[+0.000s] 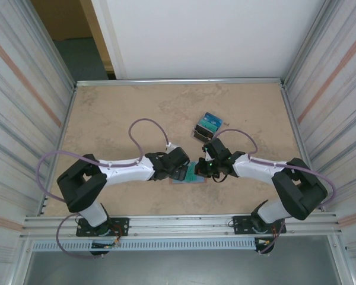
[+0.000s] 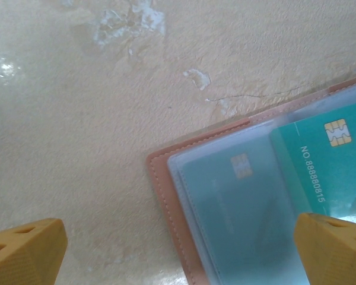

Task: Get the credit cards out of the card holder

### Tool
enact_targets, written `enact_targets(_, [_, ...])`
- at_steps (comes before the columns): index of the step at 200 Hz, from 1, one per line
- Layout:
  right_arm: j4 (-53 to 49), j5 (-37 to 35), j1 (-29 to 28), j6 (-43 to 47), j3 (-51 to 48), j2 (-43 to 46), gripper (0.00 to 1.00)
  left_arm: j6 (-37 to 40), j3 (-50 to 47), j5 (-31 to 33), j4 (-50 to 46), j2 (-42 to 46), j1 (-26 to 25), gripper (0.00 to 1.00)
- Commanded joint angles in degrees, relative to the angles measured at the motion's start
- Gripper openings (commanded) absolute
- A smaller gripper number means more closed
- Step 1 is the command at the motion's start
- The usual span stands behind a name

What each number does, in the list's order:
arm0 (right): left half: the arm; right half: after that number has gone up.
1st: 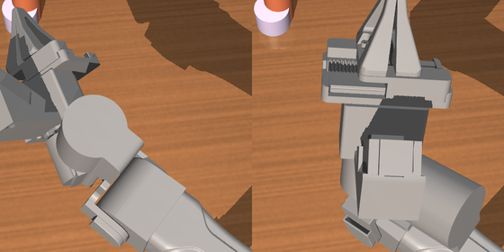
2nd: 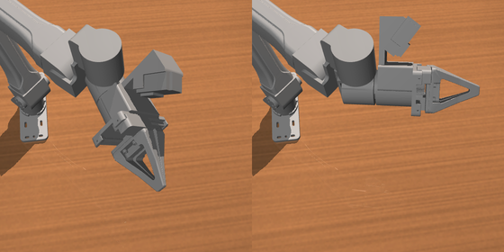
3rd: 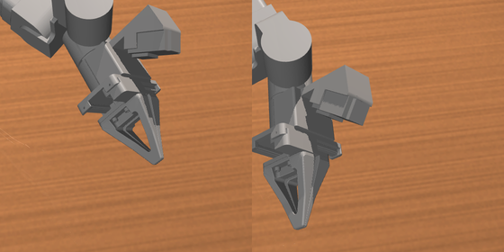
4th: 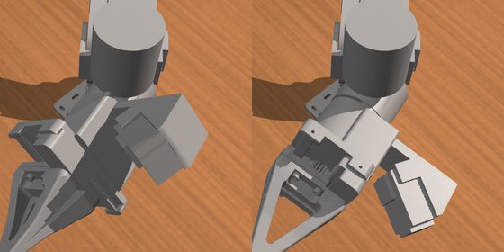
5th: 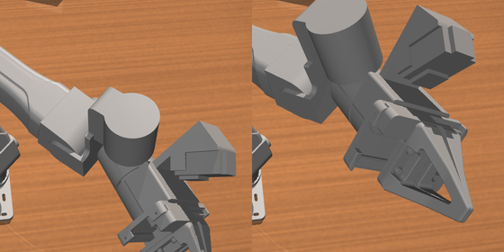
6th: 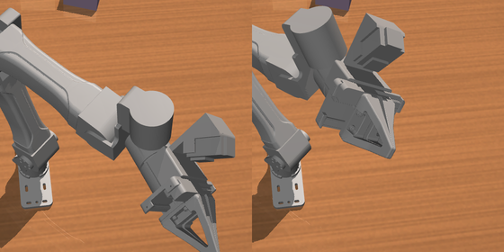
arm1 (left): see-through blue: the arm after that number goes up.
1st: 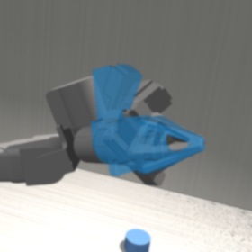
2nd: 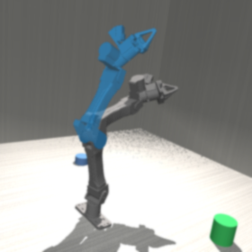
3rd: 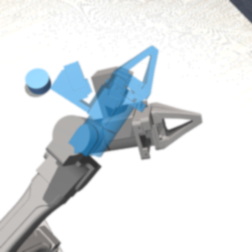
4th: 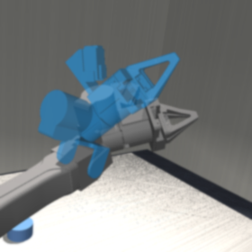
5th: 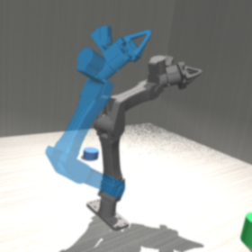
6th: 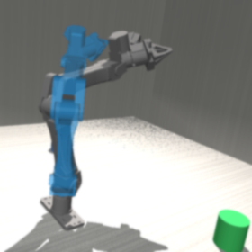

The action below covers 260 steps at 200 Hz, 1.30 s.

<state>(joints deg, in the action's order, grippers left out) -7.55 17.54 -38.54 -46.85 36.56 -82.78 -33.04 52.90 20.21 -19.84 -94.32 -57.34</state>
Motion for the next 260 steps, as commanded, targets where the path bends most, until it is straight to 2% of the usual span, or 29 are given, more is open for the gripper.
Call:
enact_targets(1, [-2.81, -1.89, 0.03, 1.32, 0.67, 1.69, 0.0, 0.76, 1.24, -0.69, -0.42, -1.49, 0.3, 0.99])
enact_targets(58, [-3.21, -1.64, 0.09, 1.34, 0.49, 3.48, 0.01, -0.18, 0.95, -1.02, -0.91, -2.59, 0.32, 0.99])
enact_targets(94, [1.62, 2.52, 0.06, 0.15, -0.47, 3.88, 0.15, -0.95, 0.45, -1.48, -0.99, -3.43, 0.31, 0.99])
enact_targets(129, [5.34, 5.13, 0.06, -0.78, -1.07, 3.22, 0.21, -1.59, 0.01, -2.23, -0.99, -4.11, 0.3, 0.99])
enact_targets(180, [5.39, 4.22, 0.12, -0.36, -0.5, 0.03, 0.16, -2.25, -0.52, -2.46, -0.82, -3.74, 0.13, 0.99])
enact_targets(231, [-3.22, -2.24, -0.74, 3.26, 3.0, 0.44, 0.04, -2.57, -1.2, -1.84, -1.17, -2.93, 0.05, 0.99])
enact_targets(260, [-6.31, -4.54, -0.98, 4.89, 4.08, 3.29, 0.02, -2.65, -1.75, -1.4, -1.26, -2.21, 0.39, 0.99])
